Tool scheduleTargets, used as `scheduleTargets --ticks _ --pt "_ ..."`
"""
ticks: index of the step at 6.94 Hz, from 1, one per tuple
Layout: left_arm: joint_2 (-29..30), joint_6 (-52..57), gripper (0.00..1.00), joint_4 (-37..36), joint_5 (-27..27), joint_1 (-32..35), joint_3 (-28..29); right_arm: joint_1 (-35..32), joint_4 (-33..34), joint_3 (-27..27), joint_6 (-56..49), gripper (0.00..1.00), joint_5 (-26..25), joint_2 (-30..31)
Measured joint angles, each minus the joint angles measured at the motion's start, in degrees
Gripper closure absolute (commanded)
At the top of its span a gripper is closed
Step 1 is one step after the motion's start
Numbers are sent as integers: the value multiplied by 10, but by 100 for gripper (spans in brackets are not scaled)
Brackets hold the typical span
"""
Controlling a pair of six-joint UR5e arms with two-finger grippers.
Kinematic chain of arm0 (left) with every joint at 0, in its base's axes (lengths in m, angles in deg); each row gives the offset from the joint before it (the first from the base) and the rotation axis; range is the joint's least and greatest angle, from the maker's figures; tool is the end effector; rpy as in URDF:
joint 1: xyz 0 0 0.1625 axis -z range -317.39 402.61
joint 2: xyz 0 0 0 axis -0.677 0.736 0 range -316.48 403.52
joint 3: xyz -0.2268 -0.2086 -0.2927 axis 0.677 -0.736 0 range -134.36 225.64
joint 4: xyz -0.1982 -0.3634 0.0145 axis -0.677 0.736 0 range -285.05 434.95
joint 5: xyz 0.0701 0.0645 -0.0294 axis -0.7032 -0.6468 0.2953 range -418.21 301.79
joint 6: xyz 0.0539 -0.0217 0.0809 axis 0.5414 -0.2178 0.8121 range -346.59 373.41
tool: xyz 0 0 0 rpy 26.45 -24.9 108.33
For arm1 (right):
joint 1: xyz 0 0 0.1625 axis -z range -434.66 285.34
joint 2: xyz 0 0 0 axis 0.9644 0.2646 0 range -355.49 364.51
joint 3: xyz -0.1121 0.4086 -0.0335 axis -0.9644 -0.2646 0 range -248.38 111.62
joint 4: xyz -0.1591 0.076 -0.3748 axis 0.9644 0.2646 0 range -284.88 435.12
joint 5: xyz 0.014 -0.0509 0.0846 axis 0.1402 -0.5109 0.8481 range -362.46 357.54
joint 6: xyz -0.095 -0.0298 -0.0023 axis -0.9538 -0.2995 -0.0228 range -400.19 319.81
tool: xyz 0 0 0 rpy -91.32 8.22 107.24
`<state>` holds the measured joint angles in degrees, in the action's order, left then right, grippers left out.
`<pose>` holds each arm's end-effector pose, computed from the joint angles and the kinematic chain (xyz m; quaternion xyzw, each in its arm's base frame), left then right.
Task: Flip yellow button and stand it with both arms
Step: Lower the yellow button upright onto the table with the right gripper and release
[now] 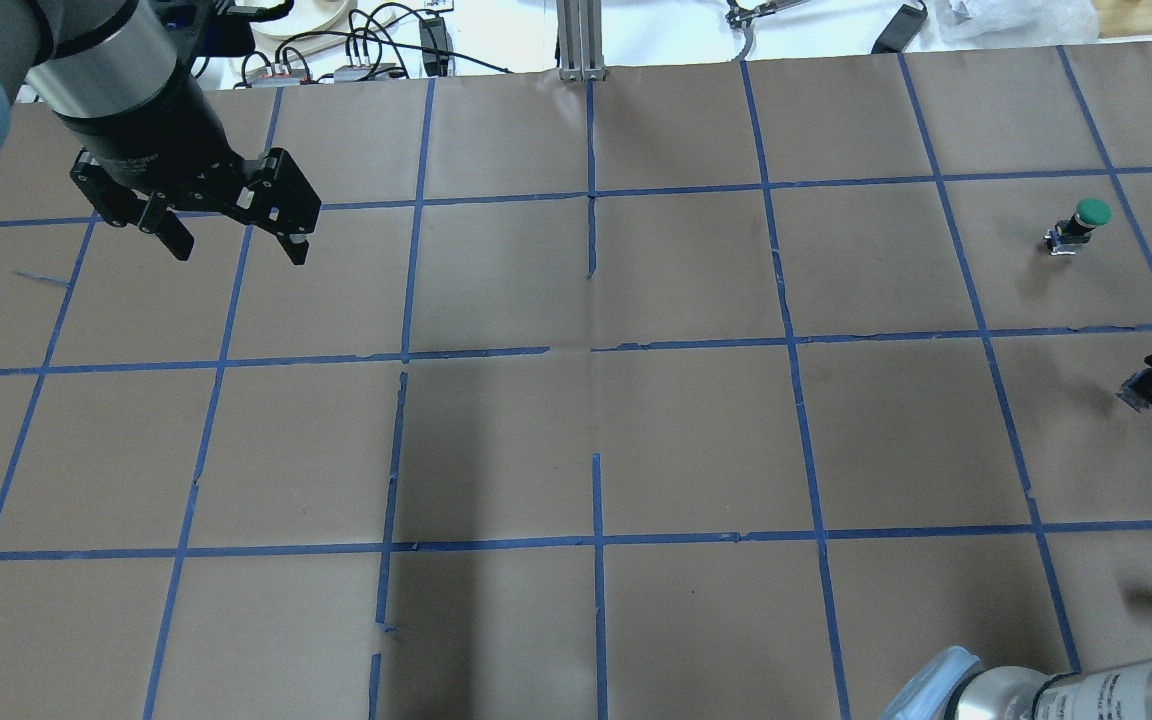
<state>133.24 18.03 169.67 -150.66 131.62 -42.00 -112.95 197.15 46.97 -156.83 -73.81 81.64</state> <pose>-0.1206 -0.4877 0.5025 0.0320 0.9991 0.0192 0.0204 -0.2836 -0.4343 0.2296 -0.5215 0.8360 -0.1556 0.0694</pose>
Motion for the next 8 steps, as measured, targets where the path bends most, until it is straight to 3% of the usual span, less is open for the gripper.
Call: scheduleTargets --ticks 3,6,7,8 --pt "1 -5 0 -1 0 0 0 4 3 0 -28 88 21 -20" --pt "0 -4 0 -1 -2 0 -1 4 1 0 -50 18 20 -22" --pt "0 -2 0 -1 -2 0 -1 4 1 0 -50 10 19 -22" --pt "0 -2 0 -1 -1 0 0 4 1 0 -48 9 18 -22"
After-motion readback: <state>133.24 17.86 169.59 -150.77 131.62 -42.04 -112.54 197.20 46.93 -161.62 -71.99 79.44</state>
